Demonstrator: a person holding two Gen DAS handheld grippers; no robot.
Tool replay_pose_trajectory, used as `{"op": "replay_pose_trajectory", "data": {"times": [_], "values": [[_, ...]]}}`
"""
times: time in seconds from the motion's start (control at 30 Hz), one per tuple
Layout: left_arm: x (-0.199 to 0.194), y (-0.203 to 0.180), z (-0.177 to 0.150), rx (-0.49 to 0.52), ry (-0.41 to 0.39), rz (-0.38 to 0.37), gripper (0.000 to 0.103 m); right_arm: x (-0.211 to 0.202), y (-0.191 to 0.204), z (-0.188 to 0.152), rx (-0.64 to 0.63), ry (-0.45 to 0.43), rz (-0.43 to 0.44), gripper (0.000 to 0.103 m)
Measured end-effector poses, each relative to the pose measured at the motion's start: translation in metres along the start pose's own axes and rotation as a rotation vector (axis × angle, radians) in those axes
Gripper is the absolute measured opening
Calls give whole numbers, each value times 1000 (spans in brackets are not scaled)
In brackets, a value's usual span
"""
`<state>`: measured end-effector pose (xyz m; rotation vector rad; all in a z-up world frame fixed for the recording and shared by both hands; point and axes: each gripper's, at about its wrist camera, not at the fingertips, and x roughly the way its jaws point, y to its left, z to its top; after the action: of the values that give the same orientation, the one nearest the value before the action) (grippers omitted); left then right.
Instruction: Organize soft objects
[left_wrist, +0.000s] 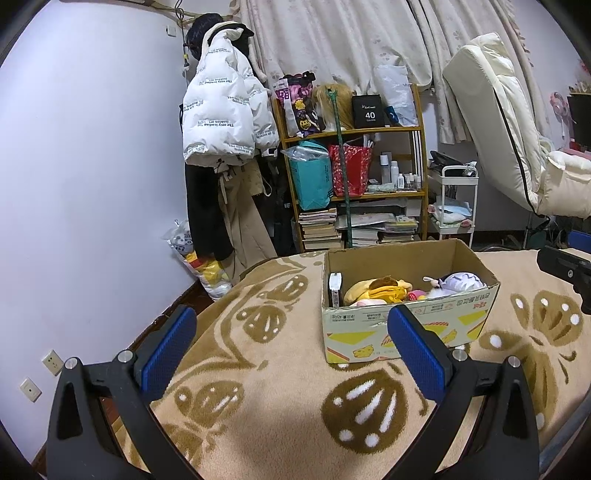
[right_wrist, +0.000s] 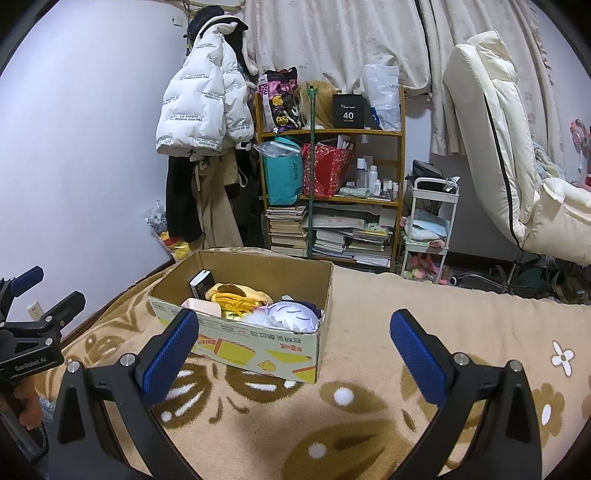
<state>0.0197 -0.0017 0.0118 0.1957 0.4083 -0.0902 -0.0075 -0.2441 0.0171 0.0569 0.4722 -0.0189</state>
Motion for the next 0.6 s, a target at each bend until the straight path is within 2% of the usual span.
{"op": "replay_pose_trajectory", "data": {"times": [0.6], "values": [[-1, 6, 4, -10, 2, 16, 102, 0, -2, 1, -1, 0, 1, 103]]}}
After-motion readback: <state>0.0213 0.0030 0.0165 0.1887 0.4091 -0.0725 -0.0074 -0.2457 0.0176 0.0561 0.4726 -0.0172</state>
